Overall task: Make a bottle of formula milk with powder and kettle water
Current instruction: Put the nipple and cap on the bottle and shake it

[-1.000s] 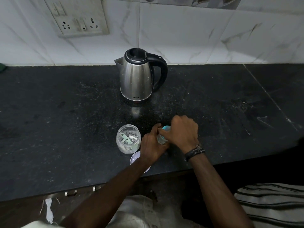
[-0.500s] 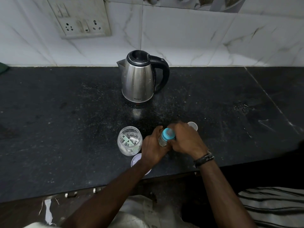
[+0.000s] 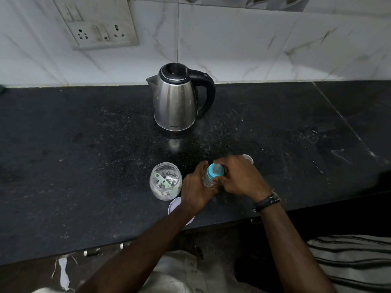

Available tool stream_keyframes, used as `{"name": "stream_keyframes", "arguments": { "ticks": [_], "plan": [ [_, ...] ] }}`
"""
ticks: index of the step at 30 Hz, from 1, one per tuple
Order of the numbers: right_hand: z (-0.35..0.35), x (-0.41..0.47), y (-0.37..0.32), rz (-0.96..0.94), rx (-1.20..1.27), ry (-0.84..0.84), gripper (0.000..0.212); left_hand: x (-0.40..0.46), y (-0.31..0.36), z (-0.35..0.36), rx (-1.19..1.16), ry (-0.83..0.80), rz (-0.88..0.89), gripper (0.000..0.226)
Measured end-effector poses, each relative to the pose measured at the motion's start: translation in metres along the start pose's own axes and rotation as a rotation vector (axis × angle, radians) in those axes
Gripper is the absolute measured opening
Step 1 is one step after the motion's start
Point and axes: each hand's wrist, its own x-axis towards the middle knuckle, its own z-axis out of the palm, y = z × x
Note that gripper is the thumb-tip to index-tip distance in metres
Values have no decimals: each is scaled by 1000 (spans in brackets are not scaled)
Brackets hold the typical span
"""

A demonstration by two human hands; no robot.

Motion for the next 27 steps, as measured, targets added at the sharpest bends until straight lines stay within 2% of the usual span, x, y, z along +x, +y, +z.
{"name": "stream_keyframes", "arguments": {
  "ticks": [6,12,15,27],
  "plan": [
    [12,3,-1,134,-36,174,41,1,-1,1,34,-36,-3,77],
    [32,-1,-14,349,-78,289,55,-2,1,3,13,-3,7,72],
    [39,-3,-23,441,-61,361,55,-2,3,5,18,27,-3,65],
    [40,1,-48,565,-165,484,55,-3,7,6,12,10,-58,61]
  ]
}}
